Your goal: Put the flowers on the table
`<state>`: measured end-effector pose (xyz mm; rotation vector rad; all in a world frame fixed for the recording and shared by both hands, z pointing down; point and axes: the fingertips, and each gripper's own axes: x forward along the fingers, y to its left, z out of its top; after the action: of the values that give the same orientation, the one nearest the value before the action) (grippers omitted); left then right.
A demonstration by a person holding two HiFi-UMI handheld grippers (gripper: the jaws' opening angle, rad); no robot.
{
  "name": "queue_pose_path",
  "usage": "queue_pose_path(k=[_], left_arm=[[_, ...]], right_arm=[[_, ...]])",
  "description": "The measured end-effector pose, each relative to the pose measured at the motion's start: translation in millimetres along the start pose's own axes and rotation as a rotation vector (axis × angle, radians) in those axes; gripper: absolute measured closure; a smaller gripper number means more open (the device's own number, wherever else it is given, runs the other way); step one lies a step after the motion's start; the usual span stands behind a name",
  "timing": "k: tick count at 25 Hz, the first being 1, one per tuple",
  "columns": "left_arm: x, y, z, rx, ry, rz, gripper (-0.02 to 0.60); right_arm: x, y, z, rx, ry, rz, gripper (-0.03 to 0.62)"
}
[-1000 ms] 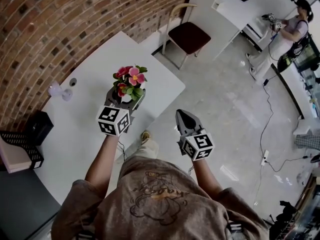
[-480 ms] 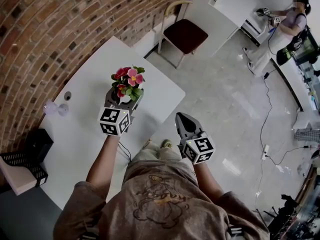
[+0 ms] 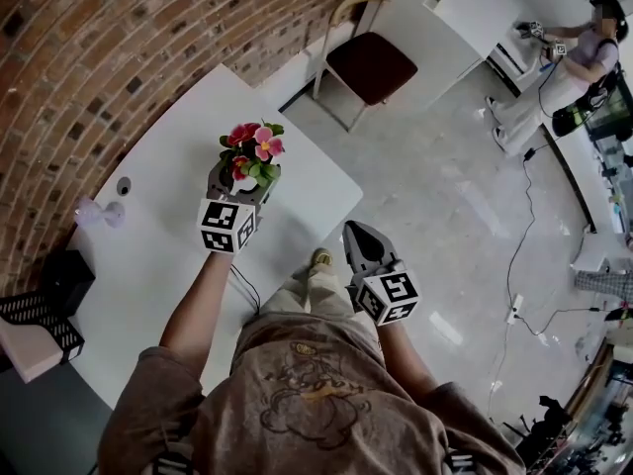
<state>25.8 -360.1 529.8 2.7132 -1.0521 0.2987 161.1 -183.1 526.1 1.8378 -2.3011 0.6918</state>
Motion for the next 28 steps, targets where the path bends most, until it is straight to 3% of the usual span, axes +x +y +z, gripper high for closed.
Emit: queue_pose_path(k=[13, 28], left_arm=[[52.7, 38.4, -58.6, 0.002, 0.091, 0.066, 0.215], [89.1, 51.4, -103.1, 0.001, 0.178, 0.102, 0.213]], right_arm=[[27.2, -27.0, 11.1, 0.002, 0.025, 0.012, 0.589], [32.7, -47.3, 10.3, 0.008, 0.055, -0.011, 0.589]])
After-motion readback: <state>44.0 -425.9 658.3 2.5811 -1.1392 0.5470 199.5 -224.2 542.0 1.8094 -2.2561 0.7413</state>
